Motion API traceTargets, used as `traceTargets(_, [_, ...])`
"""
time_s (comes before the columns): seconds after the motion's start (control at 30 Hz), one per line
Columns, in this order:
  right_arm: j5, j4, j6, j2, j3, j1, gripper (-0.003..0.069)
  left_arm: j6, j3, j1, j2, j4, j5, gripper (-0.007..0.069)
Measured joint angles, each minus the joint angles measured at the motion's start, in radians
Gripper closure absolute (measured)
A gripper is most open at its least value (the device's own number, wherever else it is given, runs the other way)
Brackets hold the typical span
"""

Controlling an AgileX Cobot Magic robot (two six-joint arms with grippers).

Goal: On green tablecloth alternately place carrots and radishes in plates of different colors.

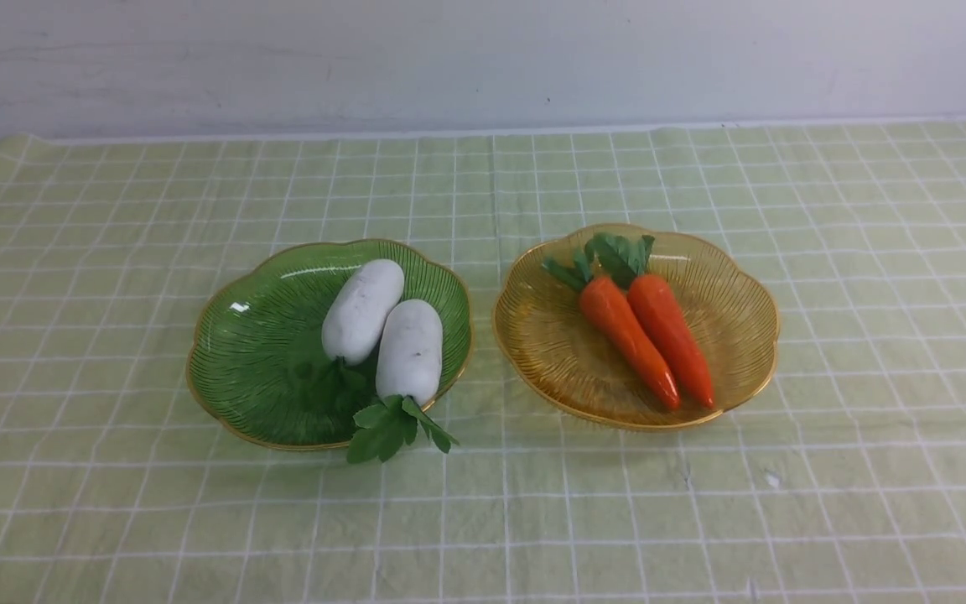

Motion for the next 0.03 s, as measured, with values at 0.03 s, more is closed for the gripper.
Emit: traceTargets(0.03, [0.000, 0.000, 0.000, 0.000, 0.000, 0.000, 0.0673, 0.000, 0.000, 0.000, 0.000, 0.000, 0.000, 0.0632])
